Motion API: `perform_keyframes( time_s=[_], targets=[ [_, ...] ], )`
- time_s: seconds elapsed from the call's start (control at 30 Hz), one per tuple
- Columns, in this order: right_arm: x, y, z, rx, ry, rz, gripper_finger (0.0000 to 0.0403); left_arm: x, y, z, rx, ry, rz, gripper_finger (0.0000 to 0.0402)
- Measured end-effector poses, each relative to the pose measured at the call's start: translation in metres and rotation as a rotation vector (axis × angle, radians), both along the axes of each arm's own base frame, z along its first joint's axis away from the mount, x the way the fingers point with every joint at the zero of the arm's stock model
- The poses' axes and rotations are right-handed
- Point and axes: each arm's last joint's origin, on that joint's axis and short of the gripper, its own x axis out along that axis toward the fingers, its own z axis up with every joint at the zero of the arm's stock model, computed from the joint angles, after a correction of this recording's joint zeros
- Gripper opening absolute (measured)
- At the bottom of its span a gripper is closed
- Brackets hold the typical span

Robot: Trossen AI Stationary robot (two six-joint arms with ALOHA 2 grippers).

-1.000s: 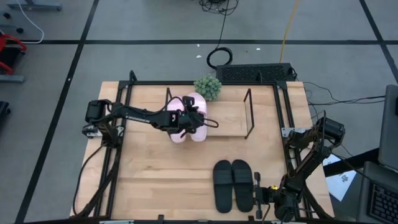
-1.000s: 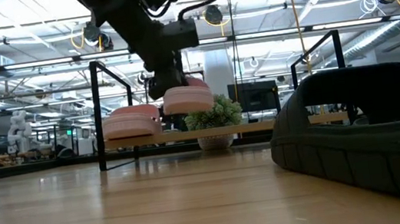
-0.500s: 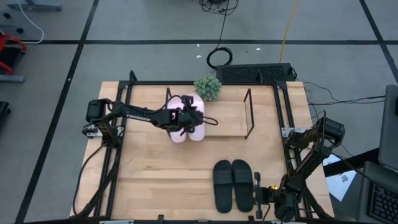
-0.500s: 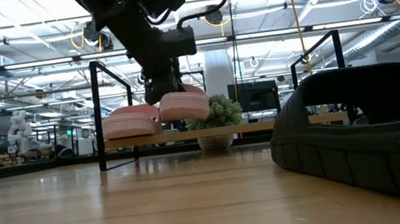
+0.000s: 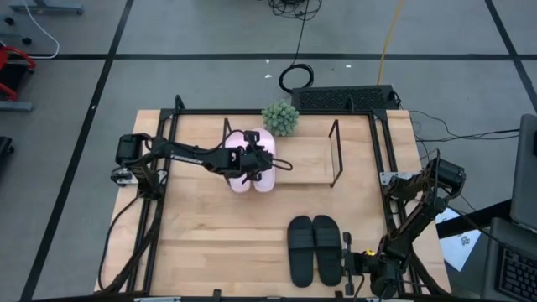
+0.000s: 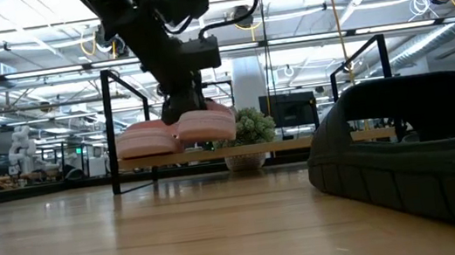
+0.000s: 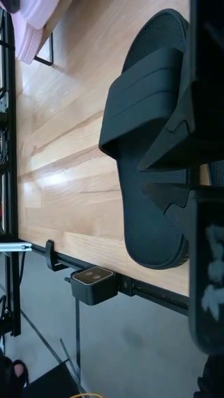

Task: Pick and place slides into the shelf
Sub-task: Put the pink slipper on the shelf

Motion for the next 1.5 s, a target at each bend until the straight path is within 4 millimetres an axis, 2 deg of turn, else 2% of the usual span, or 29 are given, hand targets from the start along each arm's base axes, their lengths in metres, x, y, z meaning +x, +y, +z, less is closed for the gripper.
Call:
perform_keyframes(
  time_s=[0.17, 0.37, 0.7, 0.93, 1.23, 1.5],
  targets=[
    [0.0, 0.0, 0.0, 0.002, 0.0, -0.001, 0.0029, -0.006, 0.0, -0.014, -0.002, -0.015, 0.006, 0.0],
    [0.001, -0.001, 0.0, 0.002, -0.001, -0.007, 0.0029, -0.008, 0.0, -0.019, -0.005, -0.031, 0.012, 0.0002],
    [0.003, -0.002, 0.0, 0.001, 0.0, -0.011, 0.0029, -0.008, 0.0, -0.018, -0.007, -0.036, 0.012, 0.0031],
    [0.003, -0.002, 0.0, 0.0, 0.0, -0.011, 0.0029, -0.009, 0.0, -0.015, -0.006, -0.043, 0.012, 0.003],
    [0.003, -0.002, 0.0, -0.001, 0.0, -0.009, 0.0029, -0.013, -0.002, -0.003, -0.065, -0.09, -0.005, 0.0031],
    [0.003, -0.002, 0.0, 0.002, -0.001, -0.01, 0.0029, -0.017, -0.003, -0.005, -0.094, -0.056, -0.001, 0.0031]
  ],
)
